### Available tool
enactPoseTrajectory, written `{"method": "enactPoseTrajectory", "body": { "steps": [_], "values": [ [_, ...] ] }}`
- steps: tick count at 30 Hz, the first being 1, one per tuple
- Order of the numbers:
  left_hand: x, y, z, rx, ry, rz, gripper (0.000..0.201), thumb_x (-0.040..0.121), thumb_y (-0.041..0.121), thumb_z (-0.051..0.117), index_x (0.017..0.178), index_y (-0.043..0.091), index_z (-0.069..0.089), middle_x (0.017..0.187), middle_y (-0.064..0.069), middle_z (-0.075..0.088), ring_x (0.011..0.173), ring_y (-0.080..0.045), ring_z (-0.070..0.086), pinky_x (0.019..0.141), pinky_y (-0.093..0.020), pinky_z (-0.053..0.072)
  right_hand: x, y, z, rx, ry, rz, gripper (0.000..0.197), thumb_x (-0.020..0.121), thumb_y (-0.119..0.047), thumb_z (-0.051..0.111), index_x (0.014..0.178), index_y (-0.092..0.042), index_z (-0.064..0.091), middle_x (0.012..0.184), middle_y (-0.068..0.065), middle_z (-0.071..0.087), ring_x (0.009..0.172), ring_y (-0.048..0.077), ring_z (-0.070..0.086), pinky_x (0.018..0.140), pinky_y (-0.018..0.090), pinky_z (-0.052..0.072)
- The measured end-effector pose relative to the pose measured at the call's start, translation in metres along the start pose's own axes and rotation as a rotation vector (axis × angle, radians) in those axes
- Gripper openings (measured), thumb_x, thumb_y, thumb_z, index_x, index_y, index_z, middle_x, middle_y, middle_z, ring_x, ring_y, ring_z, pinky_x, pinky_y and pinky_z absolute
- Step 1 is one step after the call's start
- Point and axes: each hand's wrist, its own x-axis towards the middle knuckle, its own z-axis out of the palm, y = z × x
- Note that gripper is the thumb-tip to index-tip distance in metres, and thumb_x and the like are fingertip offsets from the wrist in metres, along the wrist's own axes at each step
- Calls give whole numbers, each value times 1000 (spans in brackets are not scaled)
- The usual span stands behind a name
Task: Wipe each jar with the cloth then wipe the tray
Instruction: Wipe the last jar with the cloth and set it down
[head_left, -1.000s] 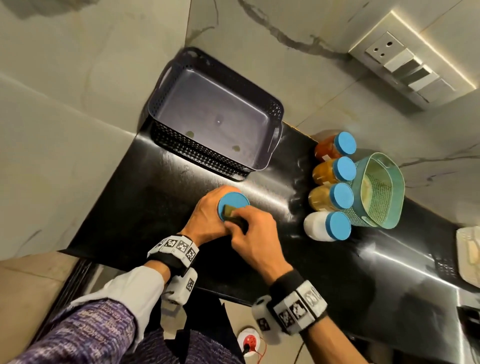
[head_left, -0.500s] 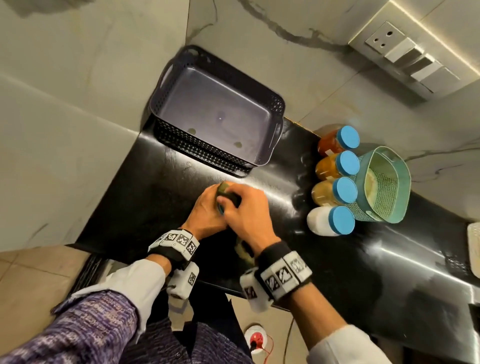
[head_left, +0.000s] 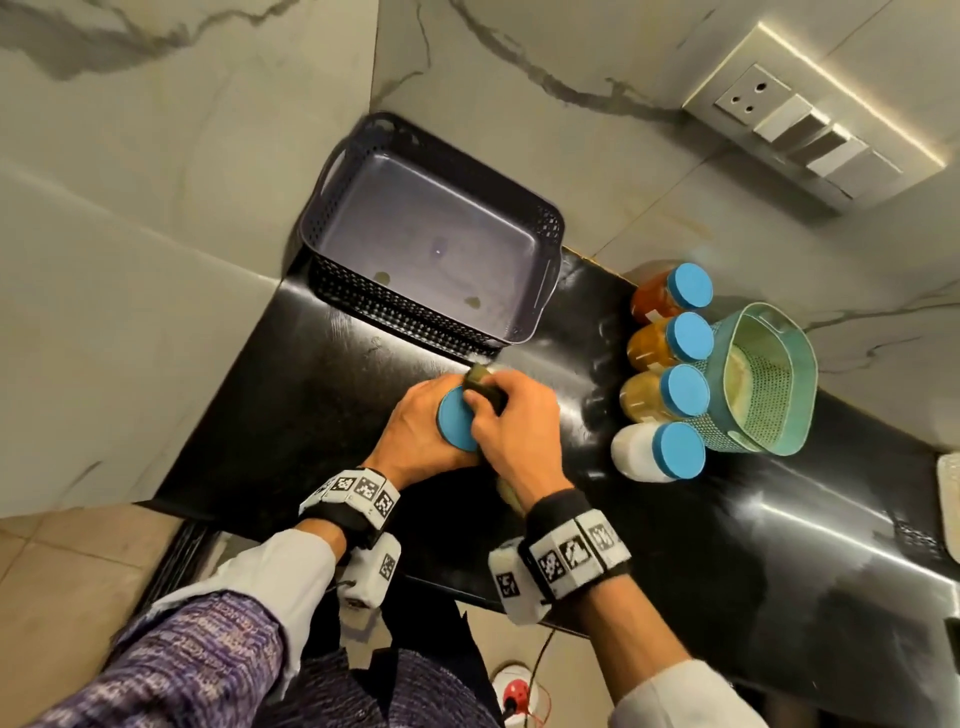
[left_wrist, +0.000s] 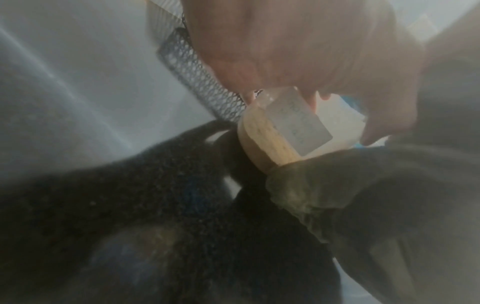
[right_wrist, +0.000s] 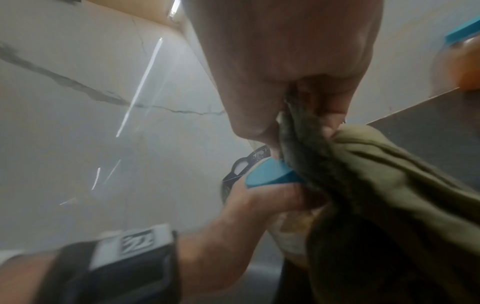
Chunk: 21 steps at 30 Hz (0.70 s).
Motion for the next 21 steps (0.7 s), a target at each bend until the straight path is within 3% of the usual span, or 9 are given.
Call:
{"method": "enactPoseTrajectory", "body": {
  "steps": [2, 5, 9, 12, 16, 17, 19, 21],
  "values": [
    [-2, -1, 1, -31, -10, 22, 56, 65, 28, 91, 114, 20, 67, 106, 6, 71, 98, -18, 70, 88, -41, 57, -26, 7, -7, -33, 8, 26, 20, 80, -34, 70, 93, -20, 75, 88, -4, 75, 81, 16, 68, 77, 33, 55],
    [-4, -4, 1, -41, 18, 0, 46, 72, 23, 74, 118, 20, 67, 108, 3, 72, 100, -22, 71, 89, -47, 58, -52, -6, 1, 4, -57, -1, 16, 80, -30, 75, 93, -20, 76, 91, -4, 76, 82, 13, 68, 79, 26, 52],
    [-3, -2, 4, -7, 72, -66, 32, 85, 16, 61, 116, 17, 68, 108, 3, 74, 100, -16, 72, 88, -46, 58, -11, -24, 13, 86, -26, 15, 11, 81, -29, 72, 81, -18, 71, 75, -3, 72, 72, 13, 65, 69, 28, 48],
    [5, 5, 2, 64, 30, -69, 37, 82, 17, 71, 118, 23, 67, 108, 5, 75, 99, -18, 73, 86, -47, 59, 14, -12, 7, 122, 45, 75, 10, 84, -30, 72, 83, -21, 73, 79, -2, 73, 76, 16, 66, 71, 29, 48],
    [8, 24, -4, 89, 32, -72, 62, 59, 36, 86, 117, 28, 69, 108, 10, 76, 98, -14, 72, 90, -38, 58, 1, 16, -22, 521, 104, 238, 18, 88, -17, 77, 71, -18, 73, 64, -12, 69, 62, -3, 56, 69, 28, 47],
    [7, 30, -7, 56, 68, -97, 64, 53, 39, 87, 113, 28, 68, 104, 11, 75, 95, -13, 71, 88, -36, 59, -7, 22, -31, 687, 101, 301, 16, 89, -14, 76, 74, -14, 75, 68, -9, 72, 67, 0, 60, 72, 32, 51],
    [11, 47, -13, -25, 131, -99, 63, 48, 40, 87, 107, 28, 68, 99, 10, 73, 90, -14, 70, 81, -31, 59, -22, 25, -53, 998, 93, 369, 15, 91, -14, 74, 90, 1, 76, 86, 13, 74, 84, 20, 67, 83, 43, 56],
    [17, 72, -19, -156, 160, -80, 60, 48, 38, 88, 104, 27, 68, 97, 7, 74, 88, -12, 70, 77, -26, 58, -35, 16, -76, 1147, 88, 348, 23, 93, -17, 71, 100, 5, 72, 93, 21, 71, 88, 28, 68, 83, 40, 57]
  ]
}}
